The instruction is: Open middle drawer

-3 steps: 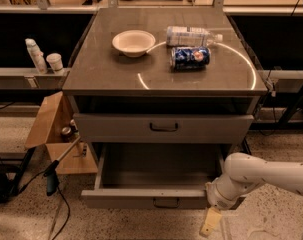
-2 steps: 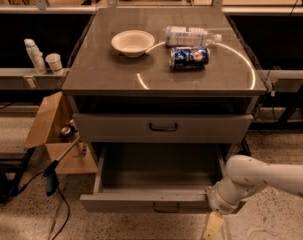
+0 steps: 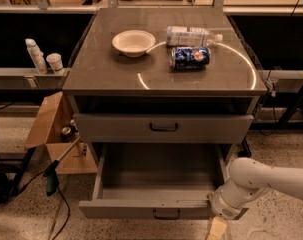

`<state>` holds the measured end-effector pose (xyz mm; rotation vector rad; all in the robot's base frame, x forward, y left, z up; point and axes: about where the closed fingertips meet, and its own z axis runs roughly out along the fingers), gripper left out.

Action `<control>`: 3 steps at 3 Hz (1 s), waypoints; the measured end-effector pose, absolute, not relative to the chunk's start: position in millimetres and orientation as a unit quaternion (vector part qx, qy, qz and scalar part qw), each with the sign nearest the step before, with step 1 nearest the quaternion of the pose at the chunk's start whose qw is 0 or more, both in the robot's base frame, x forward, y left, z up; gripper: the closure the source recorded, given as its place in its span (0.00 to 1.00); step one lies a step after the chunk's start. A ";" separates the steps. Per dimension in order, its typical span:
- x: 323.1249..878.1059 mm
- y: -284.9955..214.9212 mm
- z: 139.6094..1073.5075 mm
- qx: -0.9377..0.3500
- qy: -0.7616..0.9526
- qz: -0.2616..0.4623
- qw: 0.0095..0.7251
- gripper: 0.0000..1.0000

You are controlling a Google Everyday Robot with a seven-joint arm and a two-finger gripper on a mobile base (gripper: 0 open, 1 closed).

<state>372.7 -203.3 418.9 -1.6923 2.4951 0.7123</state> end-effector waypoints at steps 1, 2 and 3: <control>370.8 -203.0 418.6 -0.547 0.804 0.233 0.018 0.00; 365.1 -202.2 418.6 -0.548 0.801 0.240 0.007 0.00; 365.1 -202.2 420.4 -0.548 0.801 0.240 0.007 0.00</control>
Offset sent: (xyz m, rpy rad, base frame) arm -0.0123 0.0008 0.0005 0.0030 0.0607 0.0270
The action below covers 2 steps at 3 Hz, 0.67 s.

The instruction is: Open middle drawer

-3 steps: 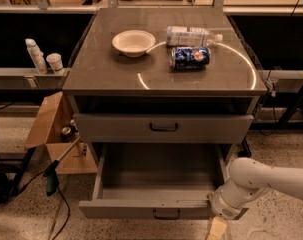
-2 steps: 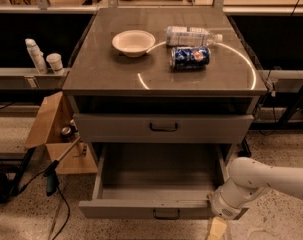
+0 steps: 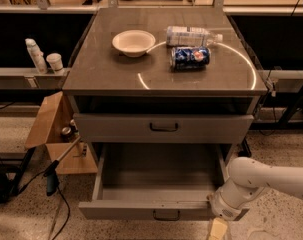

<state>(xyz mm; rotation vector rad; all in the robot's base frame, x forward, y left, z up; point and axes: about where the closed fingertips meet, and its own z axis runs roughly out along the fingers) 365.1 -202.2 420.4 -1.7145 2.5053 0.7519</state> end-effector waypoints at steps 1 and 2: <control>355.1 -200.7 435.9 -0.559 0.792 0.245 0.012 0.00; 336.3 -198.5 468.4 -0.582 0.776 0.240 0.027 0.00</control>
Offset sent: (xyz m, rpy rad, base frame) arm -0.0304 0.0049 0.0553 0.0470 -0.0402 0.0870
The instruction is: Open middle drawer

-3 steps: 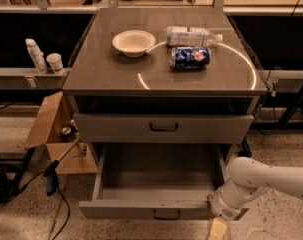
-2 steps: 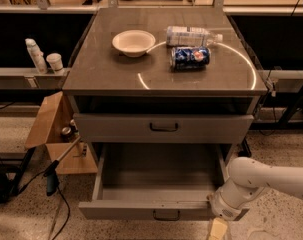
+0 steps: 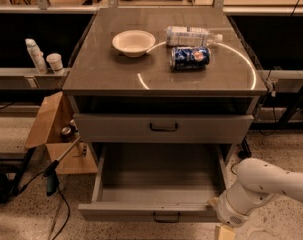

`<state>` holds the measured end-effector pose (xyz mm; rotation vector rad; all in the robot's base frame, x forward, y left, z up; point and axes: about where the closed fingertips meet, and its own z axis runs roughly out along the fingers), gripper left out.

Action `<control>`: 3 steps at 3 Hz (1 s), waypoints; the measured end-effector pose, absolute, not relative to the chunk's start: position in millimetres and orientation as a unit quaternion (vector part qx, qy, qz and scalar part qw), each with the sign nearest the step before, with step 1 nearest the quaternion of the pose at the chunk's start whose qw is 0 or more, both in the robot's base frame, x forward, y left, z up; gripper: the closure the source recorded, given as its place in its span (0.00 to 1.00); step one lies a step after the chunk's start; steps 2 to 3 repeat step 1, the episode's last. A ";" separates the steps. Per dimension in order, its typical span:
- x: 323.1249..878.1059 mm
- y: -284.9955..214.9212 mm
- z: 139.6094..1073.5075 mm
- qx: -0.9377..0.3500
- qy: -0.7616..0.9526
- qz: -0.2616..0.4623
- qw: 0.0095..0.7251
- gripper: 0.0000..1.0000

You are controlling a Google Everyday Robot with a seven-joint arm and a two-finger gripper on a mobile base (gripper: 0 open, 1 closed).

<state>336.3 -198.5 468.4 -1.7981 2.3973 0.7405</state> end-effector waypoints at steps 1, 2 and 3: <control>336.3 -198.5 468.4 -0.582 0.776 0.240 0.027 0.00; 336.3 -198.5 468.4 -0.582 0.776 0.240 0.027 0.00; 336.3 -198.5 468.4 -0.582 0.776 0.240 0.027 0.00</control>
Offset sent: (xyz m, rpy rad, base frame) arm 0.0000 0.0000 0.0000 0.0000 0.0000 0.0000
